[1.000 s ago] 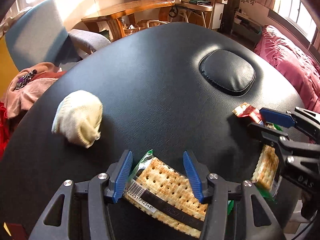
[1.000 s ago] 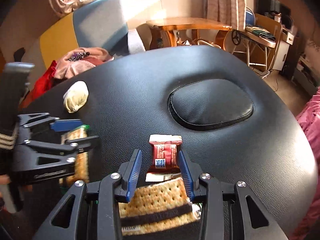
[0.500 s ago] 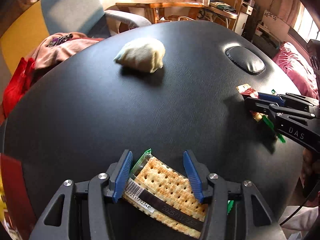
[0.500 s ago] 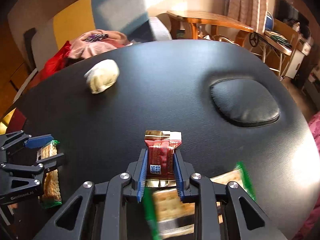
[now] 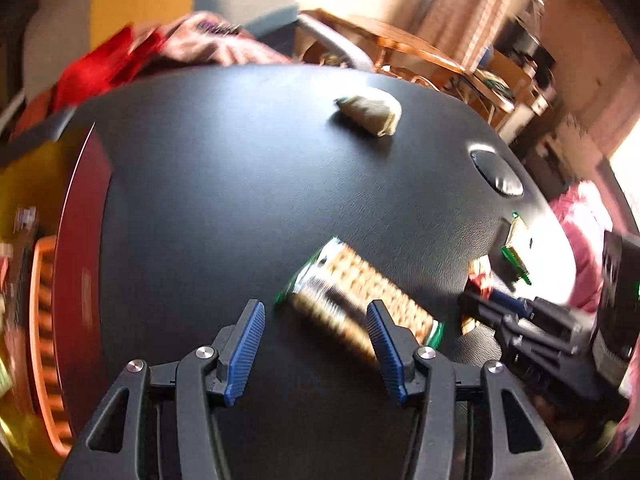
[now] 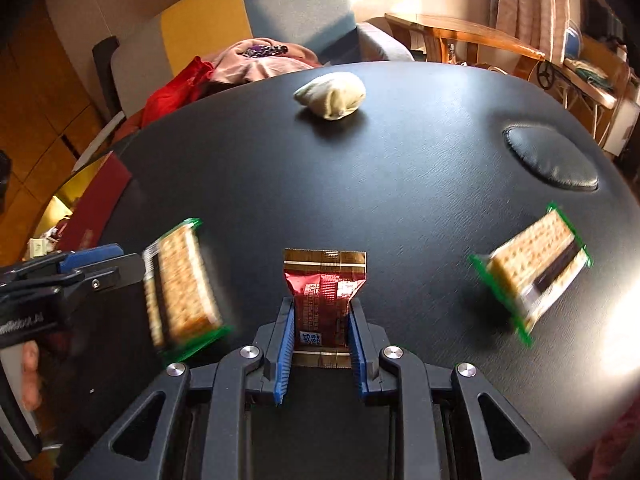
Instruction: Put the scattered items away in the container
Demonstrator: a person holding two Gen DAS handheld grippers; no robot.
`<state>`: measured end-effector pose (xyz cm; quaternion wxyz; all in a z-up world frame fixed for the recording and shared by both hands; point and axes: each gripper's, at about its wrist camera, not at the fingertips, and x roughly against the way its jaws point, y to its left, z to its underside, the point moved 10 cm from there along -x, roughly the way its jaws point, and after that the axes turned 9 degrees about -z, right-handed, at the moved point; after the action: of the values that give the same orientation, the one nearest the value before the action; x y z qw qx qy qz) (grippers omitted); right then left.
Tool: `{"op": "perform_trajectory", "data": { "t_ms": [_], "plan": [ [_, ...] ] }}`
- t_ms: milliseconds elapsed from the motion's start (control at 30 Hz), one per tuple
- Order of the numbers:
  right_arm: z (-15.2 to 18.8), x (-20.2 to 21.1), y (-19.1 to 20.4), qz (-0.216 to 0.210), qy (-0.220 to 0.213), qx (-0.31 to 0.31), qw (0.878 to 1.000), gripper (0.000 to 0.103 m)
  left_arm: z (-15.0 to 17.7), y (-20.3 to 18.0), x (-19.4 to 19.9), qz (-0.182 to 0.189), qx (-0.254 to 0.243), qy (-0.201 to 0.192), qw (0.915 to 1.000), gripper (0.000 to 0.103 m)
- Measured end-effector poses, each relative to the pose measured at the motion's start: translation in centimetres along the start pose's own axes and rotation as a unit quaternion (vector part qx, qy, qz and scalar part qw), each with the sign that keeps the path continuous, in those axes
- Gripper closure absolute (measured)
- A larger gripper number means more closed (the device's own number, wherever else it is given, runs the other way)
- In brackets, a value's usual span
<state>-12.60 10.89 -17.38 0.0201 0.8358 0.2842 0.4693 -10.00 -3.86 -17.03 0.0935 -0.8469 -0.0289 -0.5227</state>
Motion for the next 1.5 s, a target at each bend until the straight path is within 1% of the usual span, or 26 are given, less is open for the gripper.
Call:
{"op": "perform_trajectory", "data": {
  "t_ms": [100, 200, 267, 367, 467, 533, 667, 700, 767, 833, 900, 1033, 1133, 1167, 1233, 1400, 1500],
  "plan": [
    [-0.2, 0.9, 1.0, -0.01, -0.016, 0.004, 1.0, 0.077, 0.8, 0.0, 0.2, 0.014, 0.02, 0.01, 0.9996, 0.049],
    [-0.3, 1.7, 2.0, -0.02, -0.032, 0.008, 0.999, 0.076, 1.2, -0.4, 0.2, 0.004, 0.012, 0.005, 0.9999, 0.049],
    [-0.4, 2.3, 2.7, -0.027, -0.043, 0.011, 0.999, 0.075, 1.3, -0.7, 0.5, 0.003, 0.008, -0.001, 1.0, 0.049],
    [-0.5, 3.0, 4.0, -0.043, -0.055, 0.018, 0.997, 0.075, 1.4, -0.3, 0.9, -0.004, 0.01, -0.008, 0.9999, 0.049],
    [-0.1, 1.7, 5.7, -0.068, -0.036, 0.042, 0.996, 0.075, 1.4, 0.9, 1.6, -0.017, 0.019, -0.017, 0.9995, 0.049],
    [0.0, 0.4, 6.3, -0.079, -0.022, 0.041, 0.996, 0.075, 1.4, 1.9, 2.1, -0.024, 0.025, -0.022, 0.9992, 0.049],
    [-0.2, -2.1, 7.6, -0.102, -0.002, 0.032, 0.994, 0.075, 1.5, 3.7, 2.7, -0.025, 0.041, -0.025, 0.9985, 0.048],
    [-0.3, -2.3, 8.0, -0.106, -0.001, 0.034, 0.994, 0.075, 1.5, 4.0, 2.7, -0.022, 0.048, -0.023, 0.9983, 0.048],
    [-0.1, -2.5, 9.1, -0.132, 0.009, 0.035, 0.991, 0.075, 1.3, 4.4, 2.6, -0.017, 0.054, -0.019, 0.9982, 0.048],
    [0.5, -2.5, 10.3, -0.145, 0.019, 0.049, 0.988, 0.075, 0.9, 4.4, 2.4, -0.018, 0.051, -0.019, 0.9983, 0.048],
    [1.0, -2.4, 11.1, -0.15, 0.024, 0.063, 0.986, 0.075, 0.6, 3.8, 2.0, -0.013, 0.038, -0.012, 0.9991, 0.046],
    [1.3, -1.1, 10.3, -0.135, 0.004, 0.048, 0.99, 0.075, 0.0, 1.9, 1.0, -0.019, 0.005, -0.003, 0.9998, 0.045],
    [1.4, 0.1, 8.9, -0.111, -0.013, 0.036, 0.993, 0.075, -0.3, 0.4, 0.2, -0.035, -0.014, -0.001, 0.9993, 0.045],
    [1.5, 0.6, 8.3, -0.102, -0.018, 0.032, 0.994, 0.075, -0.4, 0.0, 0.0, -0.039, -0.017, -0.001, 0.9991, 0.045],
    [1.7, 1.7, 7.2, -0.088, -0.028, 0.022, 0.995, 0.069, -0.6, -0.5, -0.4, -0.052, -0.021, -0.002, 0.9984, 0.045],
    [2.1, 3.6, 4.8, -0.063, -0.048, -0.002, 0.997, 0.069, -0.8, -1.6, -0.9, -0.066, -0.027, -0.004, 0.9974, 0.045],
    [2.3, 4.3, 3.4, -0.049, -0.057, -0.018, 0.997, 0.066, -0.8, -2.3, -1.3, -0.079, -0.038, -0.004, 0.9961, 0.045]
  ]
}}
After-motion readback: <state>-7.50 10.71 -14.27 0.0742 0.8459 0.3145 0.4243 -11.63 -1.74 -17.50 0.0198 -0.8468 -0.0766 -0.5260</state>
